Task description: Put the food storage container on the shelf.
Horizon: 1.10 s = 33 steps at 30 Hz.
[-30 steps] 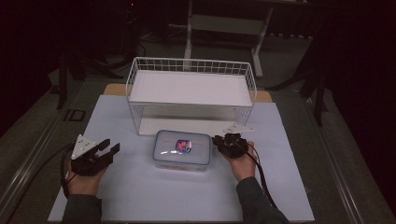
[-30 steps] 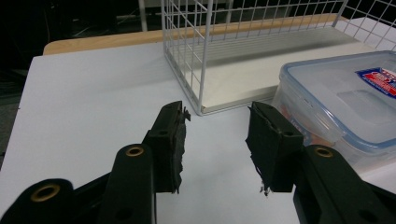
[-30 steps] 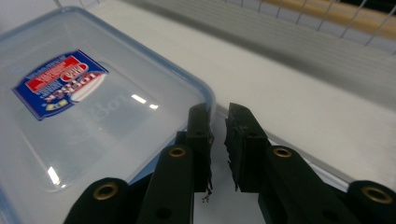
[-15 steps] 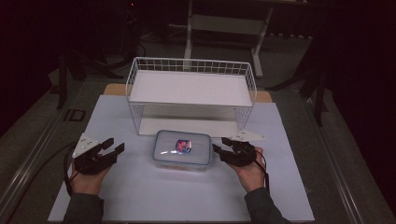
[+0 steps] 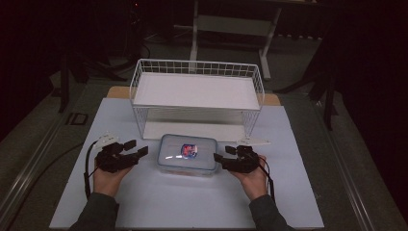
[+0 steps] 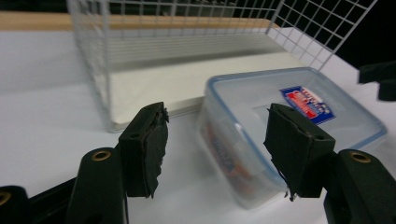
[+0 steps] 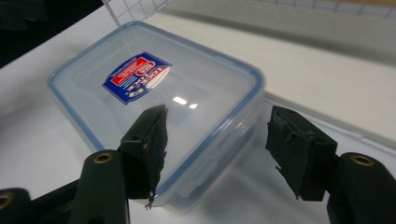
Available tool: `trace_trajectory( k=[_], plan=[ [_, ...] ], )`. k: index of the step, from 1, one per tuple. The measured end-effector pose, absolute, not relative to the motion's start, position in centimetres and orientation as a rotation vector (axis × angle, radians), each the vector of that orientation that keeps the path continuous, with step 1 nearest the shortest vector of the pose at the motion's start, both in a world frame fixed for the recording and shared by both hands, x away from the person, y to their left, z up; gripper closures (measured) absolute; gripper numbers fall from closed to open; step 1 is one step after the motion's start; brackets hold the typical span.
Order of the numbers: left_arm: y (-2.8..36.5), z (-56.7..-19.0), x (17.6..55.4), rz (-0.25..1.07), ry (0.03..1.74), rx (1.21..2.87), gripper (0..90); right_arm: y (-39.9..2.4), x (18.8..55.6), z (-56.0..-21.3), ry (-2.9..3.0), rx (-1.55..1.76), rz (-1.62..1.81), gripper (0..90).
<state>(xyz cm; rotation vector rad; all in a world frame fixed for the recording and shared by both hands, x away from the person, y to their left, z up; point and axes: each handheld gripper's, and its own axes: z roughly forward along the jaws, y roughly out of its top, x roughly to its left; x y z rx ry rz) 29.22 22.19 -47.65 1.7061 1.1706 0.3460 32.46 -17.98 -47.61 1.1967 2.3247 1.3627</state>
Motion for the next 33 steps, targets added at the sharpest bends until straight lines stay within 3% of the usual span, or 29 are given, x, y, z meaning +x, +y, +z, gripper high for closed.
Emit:
trace_trajectory(
  k=[11,24,33],
  plan=[
    [18.9,-48.7,31.9,0.251,1.194,1.784,41.5,-17.5,33.3,-49.1,2.388,1.272,1.359,39.5],
    [18.4,-49.9,33.5,0.128,1.231,1.786,41.3,-17.6,34.1,-49.8,2.438,1.370,1.449,35.7],
    [18.3,-50.5,34.0,0.026,1.229,1.761,34.9,-18.1,34.8,-50.5,2.481,1.470,1.533,34.0]
  ],
)
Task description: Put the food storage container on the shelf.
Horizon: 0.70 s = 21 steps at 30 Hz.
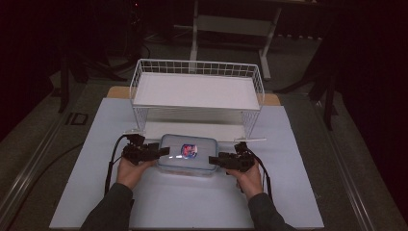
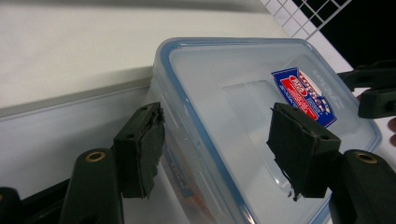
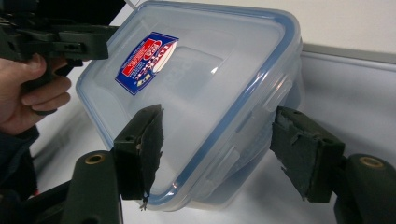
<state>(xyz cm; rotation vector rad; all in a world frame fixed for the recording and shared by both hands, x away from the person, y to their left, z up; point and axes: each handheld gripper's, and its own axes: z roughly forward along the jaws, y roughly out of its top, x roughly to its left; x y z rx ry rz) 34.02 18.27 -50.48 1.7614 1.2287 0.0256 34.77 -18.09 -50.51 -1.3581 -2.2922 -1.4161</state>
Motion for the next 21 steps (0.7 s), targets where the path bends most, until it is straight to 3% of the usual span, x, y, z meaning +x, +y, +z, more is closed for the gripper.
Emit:
trace_trajectory(
  k=[7,12,21],
  plan=[
    [18.2,-50.6,34.2,0.007,1.272,1.760,24.2,-18.3,35.1,-50.9,-2.241,-1.359,-1.399,29.0],
    [17.7,-51.4,34.8,-0.129,1.263,1.733,20.3,-17.4,35.4,-52.0,-2.151,-1.332,-1.319,17.3],
    [17.8,-51.7,34.9,-0.202,1.304,1.697,20.6,-18.6,35.7,-52.2,-2.030,-1.352,-1.343,31.1]
  ],
)
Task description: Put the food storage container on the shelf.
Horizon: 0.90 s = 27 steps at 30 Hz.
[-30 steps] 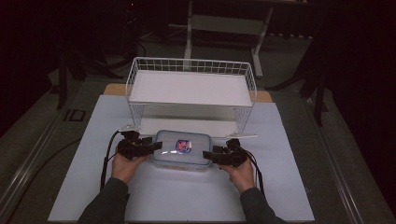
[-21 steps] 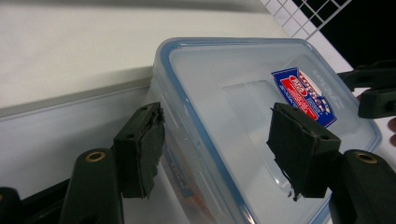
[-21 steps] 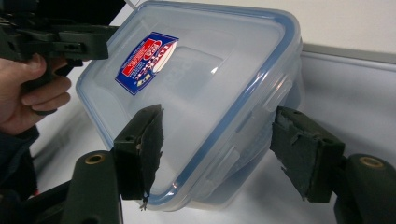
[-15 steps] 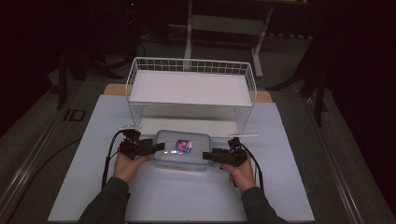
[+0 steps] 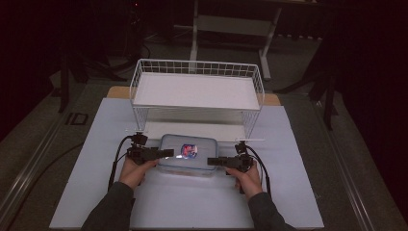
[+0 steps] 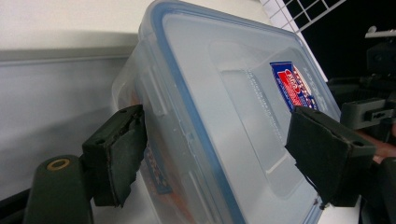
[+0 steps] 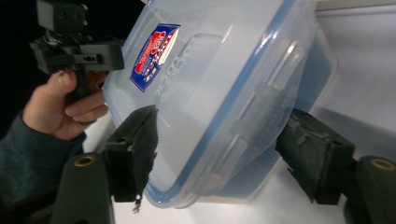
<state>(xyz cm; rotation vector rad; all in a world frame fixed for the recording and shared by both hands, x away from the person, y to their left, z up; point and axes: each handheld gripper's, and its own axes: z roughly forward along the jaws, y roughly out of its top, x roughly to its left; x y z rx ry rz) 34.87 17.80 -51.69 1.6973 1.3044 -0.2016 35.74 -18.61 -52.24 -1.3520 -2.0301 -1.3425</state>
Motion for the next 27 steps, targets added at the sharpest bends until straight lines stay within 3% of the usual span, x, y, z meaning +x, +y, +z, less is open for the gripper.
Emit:
trace_trajectory(
  k=[8,17,27],
  plan=[
    [18.4,-51.6,34.5,-0.230,1.325,1.674,27.1,-19.0,35.7,-52.5,-1.970,-1.368,-1.346,35.3],
    [19.6,-51.1,33.6,-0.259,1.343,1.605,41.4,-19.2,35.3,-52.1,-1.969,-1.367,-1.388,42.3],
    [20.0,-50.8,32.4,-0.254,1.309,1.590,47.4,-19.4,34.7,-51.5,-2.000,-1.339,-1.409,48.2]
  ],
)
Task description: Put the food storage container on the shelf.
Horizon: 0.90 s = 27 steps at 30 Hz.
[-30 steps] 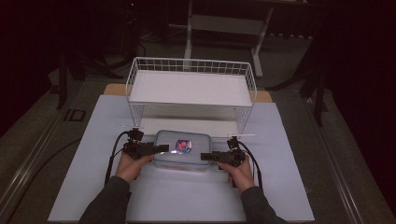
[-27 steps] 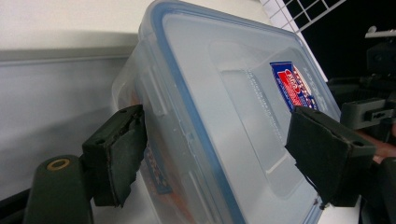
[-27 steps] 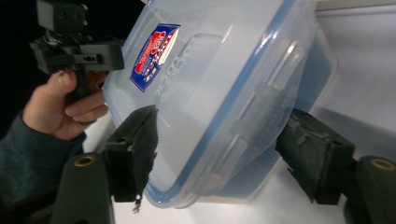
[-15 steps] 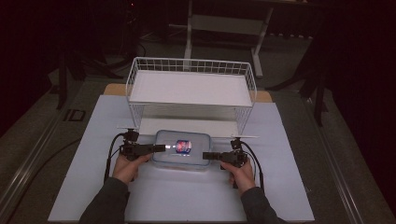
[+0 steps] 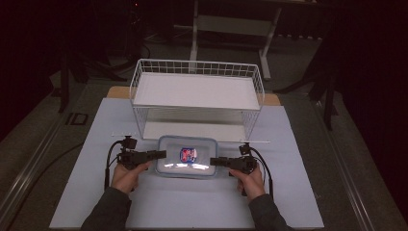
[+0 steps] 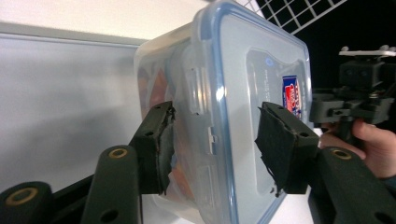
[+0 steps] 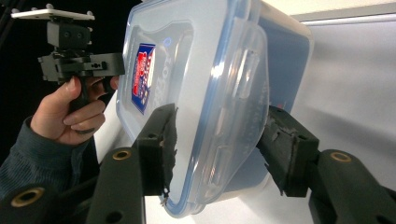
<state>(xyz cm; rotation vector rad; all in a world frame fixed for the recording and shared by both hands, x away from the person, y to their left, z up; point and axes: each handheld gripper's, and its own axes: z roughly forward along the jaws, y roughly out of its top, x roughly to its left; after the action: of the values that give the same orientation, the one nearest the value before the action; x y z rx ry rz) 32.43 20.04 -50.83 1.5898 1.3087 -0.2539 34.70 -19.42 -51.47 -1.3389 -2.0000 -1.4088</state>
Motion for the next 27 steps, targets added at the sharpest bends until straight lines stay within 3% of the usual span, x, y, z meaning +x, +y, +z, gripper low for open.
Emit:
trace_trajectory(
  k=[10,27],
  plan=[
    [20.8,-51.0,31.3,-0.271,1.194,1.628,52.6,-19.7,34.2,-51.2,-2.021,-1.297,-1.432,51.3],
    [19.0,-49.8,30.2,-0.133,1.149,1.732,51.3,-19.6,33.3,-50.2,-2.148,-1.302,-1.455,48.7]
  ],
)
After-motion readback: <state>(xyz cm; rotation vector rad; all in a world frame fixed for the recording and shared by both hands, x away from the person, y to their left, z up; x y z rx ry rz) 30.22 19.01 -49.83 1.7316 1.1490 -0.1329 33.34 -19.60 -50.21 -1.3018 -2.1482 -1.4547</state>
